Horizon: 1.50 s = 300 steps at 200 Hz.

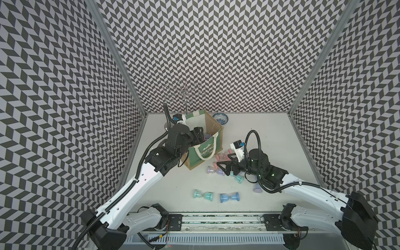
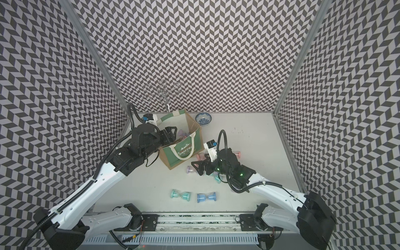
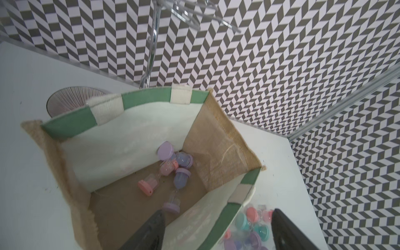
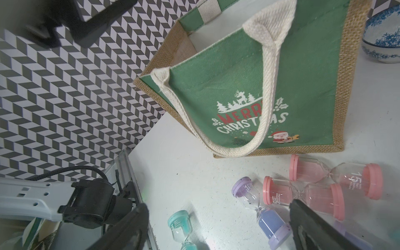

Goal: Put the hourglass into the canvas bag
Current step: Place the hourglass in the canvas bag, then pick up the hourglass from the center of the board.

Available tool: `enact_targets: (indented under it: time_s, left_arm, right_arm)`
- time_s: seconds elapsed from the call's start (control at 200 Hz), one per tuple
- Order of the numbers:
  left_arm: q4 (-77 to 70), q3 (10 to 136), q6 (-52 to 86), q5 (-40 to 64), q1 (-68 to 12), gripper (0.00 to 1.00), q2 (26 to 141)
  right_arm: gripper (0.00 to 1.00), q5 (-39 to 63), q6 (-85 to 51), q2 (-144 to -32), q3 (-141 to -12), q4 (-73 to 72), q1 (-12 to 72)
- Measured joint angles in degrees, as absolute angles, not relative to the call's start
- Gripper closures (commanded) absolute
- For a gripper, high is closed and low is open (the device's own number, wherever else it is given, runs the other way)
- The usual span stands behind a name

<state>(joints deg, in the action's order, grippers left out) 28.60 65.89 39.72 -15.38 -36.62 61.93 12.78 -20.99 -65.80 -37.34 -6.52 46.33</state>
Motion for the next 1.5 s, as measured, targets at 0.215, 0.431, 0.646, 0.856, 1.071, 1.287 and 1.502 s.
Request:
enact_targets:
  time_s: [0.215,0.431,0.646,0.856,1.071,1.287,1.502]
  left_arm:
    - [34.76,61.98,44.60,-17.04,-41.12,0.23,56.01]
    - [41.50,58.48,49.78,-17.43,-46.04,0.23,55.07]
    - [45.19,52.07,56.82,-16.16,-50.61,0.23,53.60]
    - [46.17,45.80,64.01,-12.60,-54.15,0.22,53.67]
    - [46.06,38.22,72.14,-7.92,-57.10,0.22,51.96]
    - [46.00,32.84,78.26,-4.49,-59.57,0.21,50.33]
    - [44.36,29.19,83.72,-3.07,-61.76,0.21,49.01]
  right_arm:
    - [0.01,12.23,-19.90,-67.11,-33.32,-8.08,47.68]
    - [0.01,12.38,-18.79,-68.01,-30.65,-10.96,48.97]
    - [0.01,13.10,-16.86,-69.49,-28.82,-13.56,50.65]
    - [0.01,13.78,-15.35,-69.49,-25.43,-15.68,52.77]
    - [0.01,13.26,-14.13,-69.52,-23.20,-17.69,53.15]
    - [0.01,12.75,-13.91,-69.49,-22.76,-19.55,53.15]
    - [0.01,11.79,-13.91,-69.45,-22.33,-19.81,53.15]
